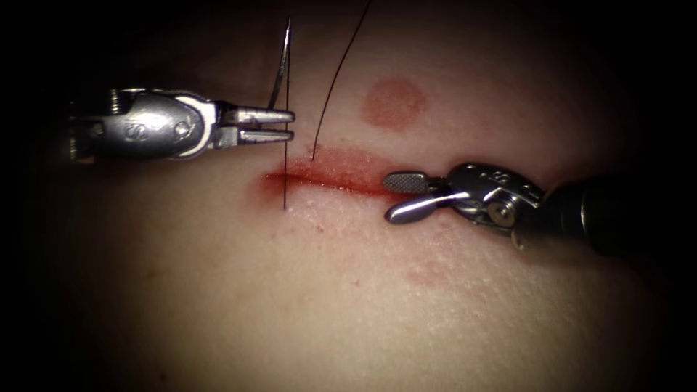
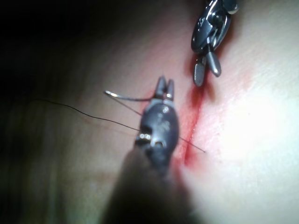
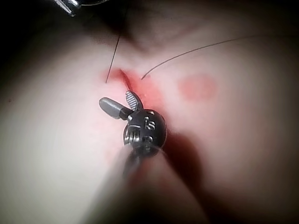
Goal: Wound Closure
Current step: Pull up on the needle to pull the suture through, then use the right gripper to pull the suture through.
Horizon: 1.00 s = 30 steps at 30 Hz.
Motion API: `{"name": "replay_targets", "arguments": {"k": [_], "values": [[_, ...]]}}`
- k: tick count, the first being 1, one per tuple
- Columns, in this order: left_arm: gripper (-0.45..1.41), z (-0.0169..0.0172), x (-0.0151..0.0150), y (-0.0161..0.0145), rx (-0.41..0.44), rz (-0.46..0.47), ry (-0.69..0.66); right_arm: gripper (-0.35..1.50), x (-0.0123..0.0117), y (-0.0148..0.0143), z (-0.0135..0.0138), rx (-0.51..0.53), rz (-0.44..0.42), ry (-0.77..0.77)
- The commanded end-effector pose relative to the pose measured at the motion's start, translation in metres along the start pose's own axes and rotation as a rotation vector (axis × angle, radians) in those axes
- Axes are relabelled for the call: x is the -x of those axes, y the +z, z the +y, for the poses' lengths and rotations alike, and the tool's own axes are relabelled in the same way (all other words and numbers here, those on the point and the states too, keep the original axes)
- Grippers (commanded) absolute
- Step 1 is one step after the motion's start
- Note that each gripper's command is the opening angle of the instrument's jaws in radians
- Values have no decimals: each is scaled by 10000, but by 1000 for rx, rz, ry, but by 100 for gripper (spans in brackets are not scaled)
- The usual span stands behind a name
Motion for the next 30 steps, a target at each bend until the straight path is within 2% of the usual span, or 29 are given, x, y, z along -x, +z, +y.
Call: {"name": "replay_targets", "arguments": {"k": [1, 6, 11, 15, 17, 20, 24, 26, 30], "values": [[-35, -17, -1, 0, -19, 3, 0, 123, 3, 11, -8, -4, -2, 5], [-35, -59, -10, -16, -82, 6, -23, 123, -6, 16, -22, -2, -10, 4], [-35, -93, -11, -29, -128, -4, -20, 123, -8, 34, -39, 13, -59, -16], [-35, -102, -11, -36, -151, -2, -25, 123, -9, 45, -48, 21, -59, -26], [-35, -95, -8, -42, -166, -7, -21, 123, -13, 62, -54, 89, -75, -73], [-35, -65, -2, -44, -182, -23, 10, 123, -18, 90, -54, 209, -122, -155], [-35, -39, 10, -40, -197, -27, 1, 123, -20, 115, -51, 261, -173, -197], [-35, -22, 21, -40, -188, -36, -7, 123, -19, 131, -45, 309, -204, -232], [-35, -12, 38, -44, -181, -41, -16, 123, -14, 148, -24, 389, -250, -274]]}}
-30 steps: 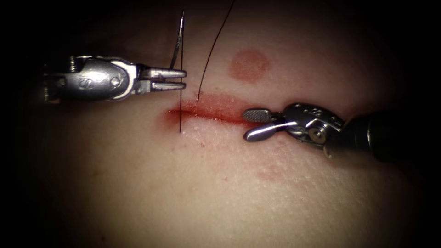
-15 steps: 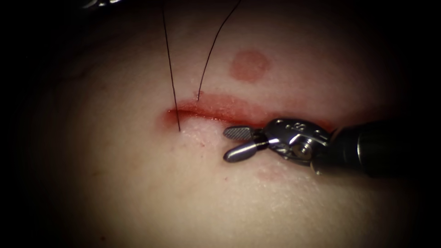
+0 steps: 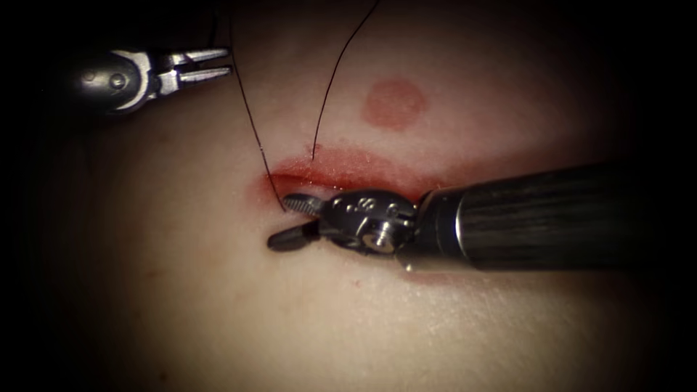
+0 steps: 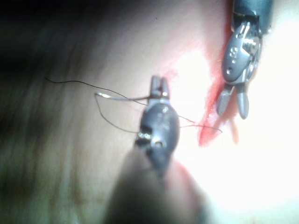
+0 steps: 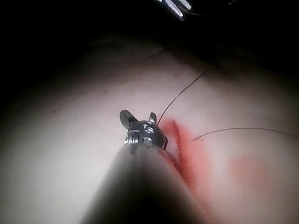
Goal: Wound Closure
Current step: Use the right gripper to pull the suture through.
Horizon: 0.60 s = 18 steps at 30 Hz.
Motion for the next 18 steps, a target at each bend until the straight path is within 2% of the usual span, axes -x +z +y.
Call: {"name": "replay_targets", "arguments": {"k": [1, 5, 7, 9, 10, 11, 13, 18], "values": [[-35, -1, 6, 6, 2, 1, -2, 123, 6, 16, 3, 17, -14, -5], [-35, -5, 8, -1, 1, -7, -3, 123, 18, 31, 11, 64, -36, -7], [-35, -6, 8, -3, 0, -10, -4, 116, 24, 35, 12, 63, -52, -8], [-35, -6, 7, -4, -2, -14, -5, 89, 30, 39, 11, 33, -71, -15], [-35, -6, 7, -4, -5, -18, -5, 56, 35, 41, 9, 25, -77, -20], [-35, -6, 7, -3, -6, -20, -5, 10, 37, 43, 8, 17, -75, -22], [-35, -6, 7, -3, -8, -22, -5, -35, 37, 44, 10, 18, -78, -28], [-35, -6, 7, -2, -9, -23, -5, -35, 36, 42, 18, 17, -67, -31]]}}
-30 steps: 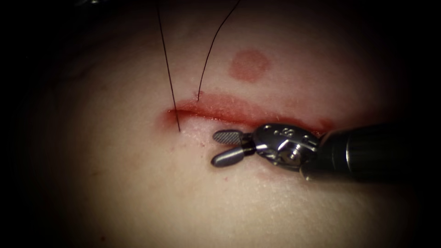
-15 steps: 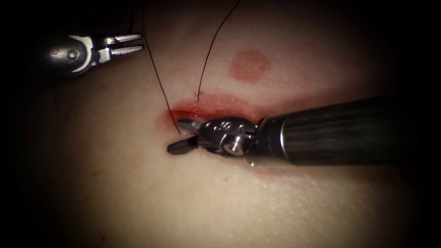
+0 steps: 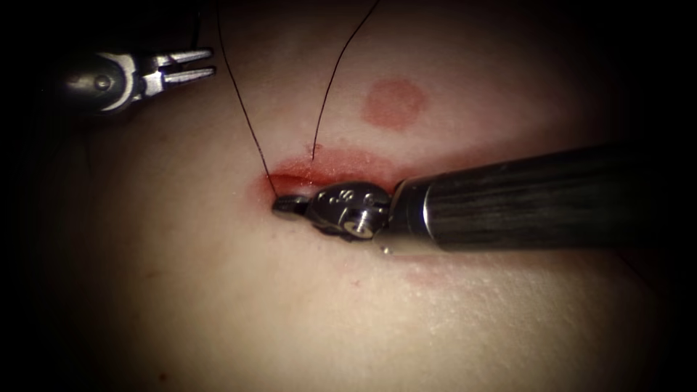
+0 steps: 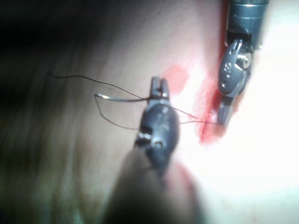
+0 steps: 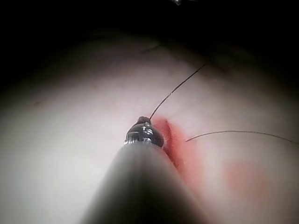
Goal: Wound Closure
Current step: Use the right gripper to pull the suture through.
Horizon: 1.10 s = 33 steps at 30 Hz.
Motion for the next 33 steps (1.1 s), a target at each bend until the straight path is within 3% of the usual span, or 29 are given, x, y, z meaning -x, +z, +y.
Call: {"name": "replay_targets", "arguments": {"k": [1, 7, 9, 10, 11, 12, 18, 23, 28, 29, 30, 31, 32, 33], "values": [[-35, 1, 4, 7, 0, 2, 1, -35, 3, 5, -1, -3, 4, 1], [-35, 1, 4, 7, 2, 4, 1, -35, 0, -20, -11, -25, -1, 2], [-35, 1, 4, 7, 1, 4, 1, -28, -6, -26, -11, -24, 46, 15], [-35, 1, 4, 7, 1, 3, 1, 37, -8, -26, -10, -21, 66, 21], [-35, 1, 4, 7, 1, 3, 1, 88, -9, -26, -9, -20, 69, 22], [-35, 1, 4, 7, 2, 6, 1, 126, -10, -25, -9, 2, 69, 24], [-35, 2, 4, 8, 2, 6, 1, 140, -5, -3, -8, 29, 64, 19], [-35, 2, 4, 8, 3, 8, 1, 136, 13, 34, -1, 60, 38, -2], [-35, 2, 4, 8, 3, 8, 1, 126, 24, 50, 12, 61, 25, -10], [-35, 2, 4, 8, 3, 8, 1, 99, 25, 50, 15, 34, 29, -11], [-35, 2, 4, 8, 3, 8, 1, 99, 25, 50, 15, 34, 29, -11], [-35, 2, 4, 8, 3, 8, 1, -6, 26, 46, 14, -1, 32, -12], [-35, 2, 4, 8, 3, 7, 1, -35, 26, 43, 13, -17, 31, -13], [-35, 2, 4, 8, 3, 7, 1, -35, 25, 40, 11, -29, 29, -13]]}}
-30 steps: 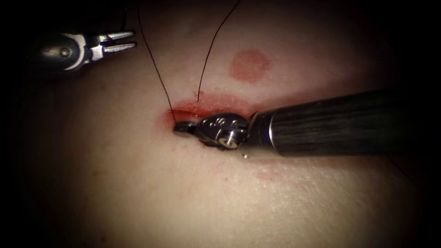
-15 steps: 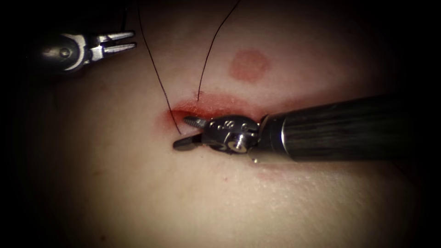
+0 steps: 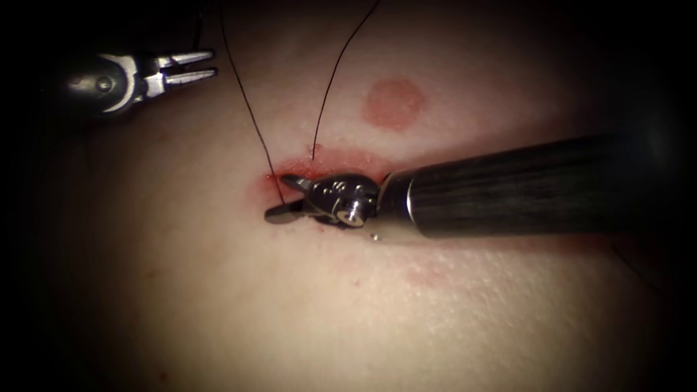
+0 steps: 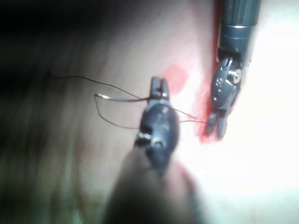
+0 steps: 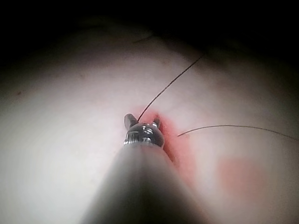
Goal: Wound Closure
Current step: Use the right gripper to pull the suture through.
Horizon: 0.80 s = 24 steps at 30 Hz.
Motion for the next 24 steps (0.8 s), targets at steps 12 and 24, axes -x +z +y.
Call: {"name": "replay_targets", "arguments": {"k": [12, 24], "values": [[-35, 1, 4, 7, 0, 2, 1, -35, -38, -59, -44, -55, -42, 27], [-35, 2, 3, 10, 1, 5, 1, 29, -112, -103, -102, -80, 40, 72]]}}
